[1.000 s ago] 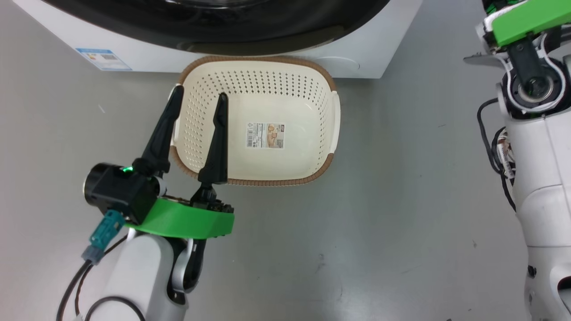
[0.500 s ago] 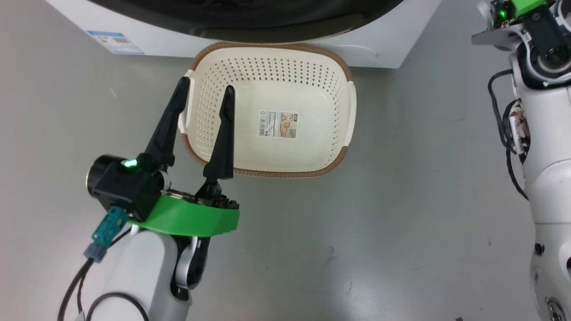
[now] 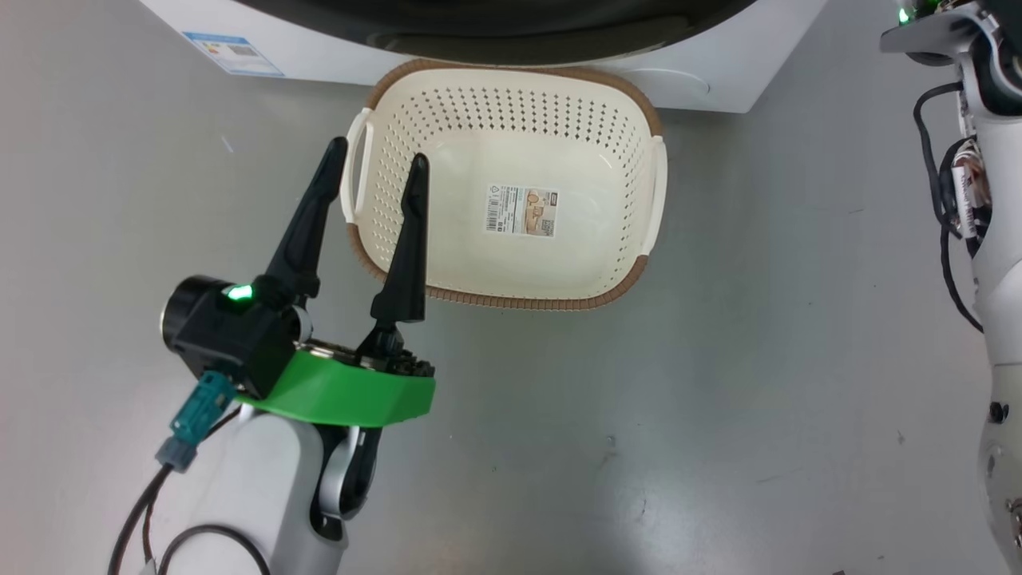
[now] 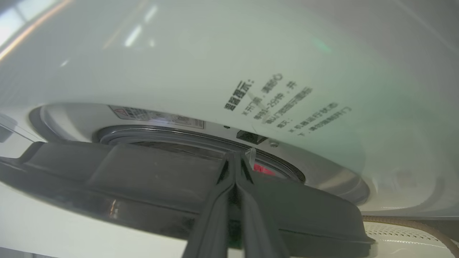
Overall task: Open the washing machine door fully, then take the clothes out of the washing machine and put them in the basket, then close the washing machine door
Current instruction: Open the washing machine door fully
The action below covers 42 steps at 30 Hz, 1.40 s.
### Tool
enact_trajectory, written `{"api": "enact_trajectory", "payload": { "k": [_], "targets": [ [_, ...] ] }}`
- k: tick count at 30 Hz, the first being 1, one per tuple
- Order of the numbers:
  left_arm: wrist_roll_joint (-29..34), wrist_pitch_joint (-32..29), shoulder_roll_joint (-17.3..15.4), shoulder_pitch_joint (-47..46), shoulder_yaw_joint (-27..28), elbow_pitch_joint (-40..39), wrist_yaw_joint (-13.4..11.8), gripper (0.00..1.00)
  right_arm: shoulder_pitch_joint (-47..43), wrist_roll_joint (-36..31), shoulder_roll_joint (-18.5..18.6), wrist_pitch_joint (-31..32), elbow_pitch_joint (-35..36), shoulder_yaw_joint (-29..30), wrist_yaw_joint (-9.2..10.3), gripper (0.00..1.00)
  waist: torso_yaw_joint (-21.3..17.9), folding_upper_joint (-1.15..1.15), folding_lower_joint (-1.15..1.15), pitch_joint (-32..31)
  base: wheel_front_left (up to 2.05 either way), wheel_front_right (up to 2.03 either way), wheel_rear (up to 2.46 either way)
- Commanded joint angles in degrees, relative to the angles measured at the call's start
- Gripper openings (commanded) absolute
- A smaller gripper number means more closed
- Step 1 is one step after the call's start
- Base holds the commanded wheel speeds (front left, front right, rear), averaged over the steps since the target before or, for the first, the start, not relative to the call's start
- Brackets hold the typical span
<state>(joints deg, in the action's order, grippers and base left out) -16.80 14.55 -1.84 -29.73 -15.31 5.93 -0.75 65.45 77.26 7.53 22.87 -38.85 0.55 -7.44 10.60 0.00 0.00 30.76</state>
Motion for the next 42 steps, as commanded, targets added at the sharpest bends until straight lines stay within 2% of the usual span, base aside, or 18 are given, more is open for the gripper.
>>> {"api": "enact_trajectory", "payload": {
  "k": [1,7,22,42],
  "targets": [
    [-0.3,0.4,-1.0,-0.6,1.2,-1.7,-0.5,1.0,1.8,0.9,-1.0,1.9,0.9,-0.8,-0.05,0.0,0.2,0.0,0.0,0.2,0.0,0.0,0.0],
    [-0.3,0.4,-1.0,-0.7,1.0,-1.7,-0.5,1.0,3.0,1.1,-1.0,5.6,0.0,-1.6,-0.05,0.0,0.5,0.0,0.0,0.6,0.0,0.0,0.0],
    [-0.4,0.4,-1.0,-0.7,0.9,-1.1,-0.4,1.0,2.0,2.5,-2.0,10.2,1.0,-2.0,-0.05,0.0,0.3,0.0,0.0,-0.3,0.0,0.0,0.0],
    [0.2,0.4,-1.0,1.5,1.9,0.9,-0.1,1.0,-6.7,4.4,-3.3,14.4,4.9,-2.6,-0.05,0.0,-1.5,0.0,0.0,-6.5,0.0,0.0,0.0]
  ]
}}
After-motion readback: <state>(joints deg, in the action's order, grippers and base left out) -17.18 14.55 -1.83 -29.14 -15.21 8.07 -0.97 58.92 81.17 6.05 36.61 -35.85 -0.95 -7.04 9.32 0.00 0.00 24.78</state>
